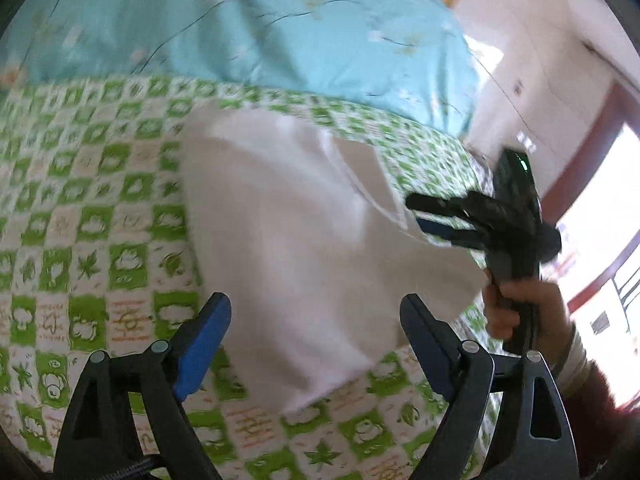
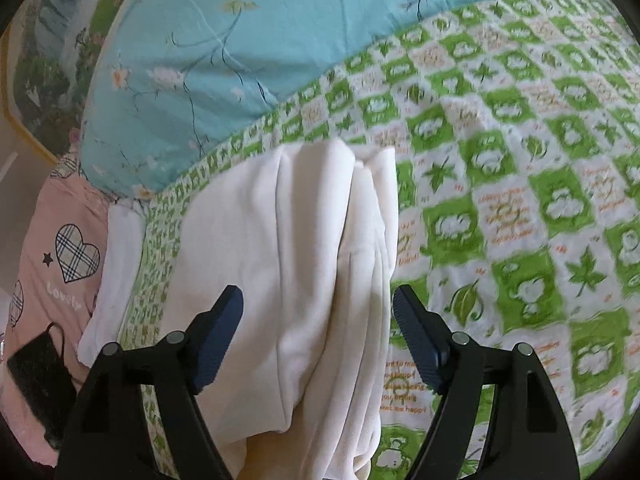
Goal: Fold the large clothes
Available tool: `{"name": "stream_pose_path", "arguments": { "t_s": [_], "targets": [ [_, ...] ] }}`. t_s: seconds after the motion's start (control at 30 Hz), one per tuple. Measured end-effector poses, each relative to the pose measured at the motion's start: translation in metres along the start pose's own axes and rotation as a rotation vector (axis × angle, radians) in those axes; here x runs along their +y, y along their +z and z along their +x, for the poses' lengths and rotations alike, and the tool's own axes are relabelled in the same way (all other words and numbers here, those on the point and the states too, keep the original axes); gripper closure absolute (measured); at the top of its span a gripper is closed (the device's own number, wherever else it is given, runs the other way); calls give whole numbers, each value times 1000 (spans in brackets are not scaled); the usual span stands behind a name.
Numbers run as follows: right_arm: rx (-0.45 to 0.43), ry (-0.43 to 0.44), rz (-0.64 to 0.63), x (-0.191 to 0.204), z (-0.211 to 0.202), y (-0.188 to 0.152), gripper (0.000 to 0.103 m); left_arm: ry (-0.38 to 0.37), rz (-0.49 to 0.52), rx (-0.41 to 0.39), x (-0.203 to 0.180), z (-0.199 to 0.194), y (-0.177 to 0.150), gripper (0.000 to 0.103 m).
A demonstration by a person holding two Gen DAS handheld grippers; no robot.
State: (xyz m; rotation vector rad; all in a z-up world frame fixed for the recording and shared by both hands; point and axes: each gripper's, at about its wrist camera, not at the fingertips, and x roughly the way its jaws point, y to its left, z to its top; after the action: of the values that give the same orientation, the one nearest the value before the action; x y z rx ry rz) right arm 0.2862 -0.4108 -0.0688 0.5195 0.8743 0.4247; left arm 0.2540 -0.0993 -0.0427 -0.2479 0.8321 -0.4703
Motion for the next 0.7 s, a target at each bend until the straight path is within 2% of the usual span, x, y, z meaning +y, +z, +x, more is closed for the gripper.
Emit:
{"name": "stream_pose_path", "arguments": {
  "t_s": [0.07, 0.23, 0.33, 0.4, 0.5, 0.53, 0.57, 0.6, 0.63, 0.67, 0.7],
  "targets": [
    [17, 7, 7, -2, 6, 0, 25, -38, -75, 20, 19, 7, 5, 16],
    [56, 13, 15, -4, 20, 1, 25, -43, -211, 78, 62, 42, 16, 16],
    [82, 16, 13, -3, 29, 2, 25, -122, -293, 133, 81, 71, 21, 15],
    [92, 27, 22, -4, 35, 2, 25, -162, -306, 153, 85, 88, 25, 15],
    [109, 33, 29, -3, 42, 2, 26, -159, -261, 159, 76, 101, 32, 17],
    [116, 33, 27, -2, 45, 1, 32, -149, -245, 165, 72, 105, 34, 18],
    [127, 28, 24, -1, 49, 1, 45, -139, -233, 169, 69, 106, 34, 19],
    [133, 15, 27, -1, 52, 1, 54, -130, -217, 173, 65, 108, 34, 23],
    [140, 7, 36, -3, 54, 2, 67, -130, -208, 171, 63, 107, 34, 29],
    [152, 21, 57, -5, 55, 2, 72, -130, -200, 166, 61, 107, 34, 31],
    [153, 29, 60, -6, 55, 2, 76, -132, -194, 157, 59, 106, 35, 38]
  ]
}}
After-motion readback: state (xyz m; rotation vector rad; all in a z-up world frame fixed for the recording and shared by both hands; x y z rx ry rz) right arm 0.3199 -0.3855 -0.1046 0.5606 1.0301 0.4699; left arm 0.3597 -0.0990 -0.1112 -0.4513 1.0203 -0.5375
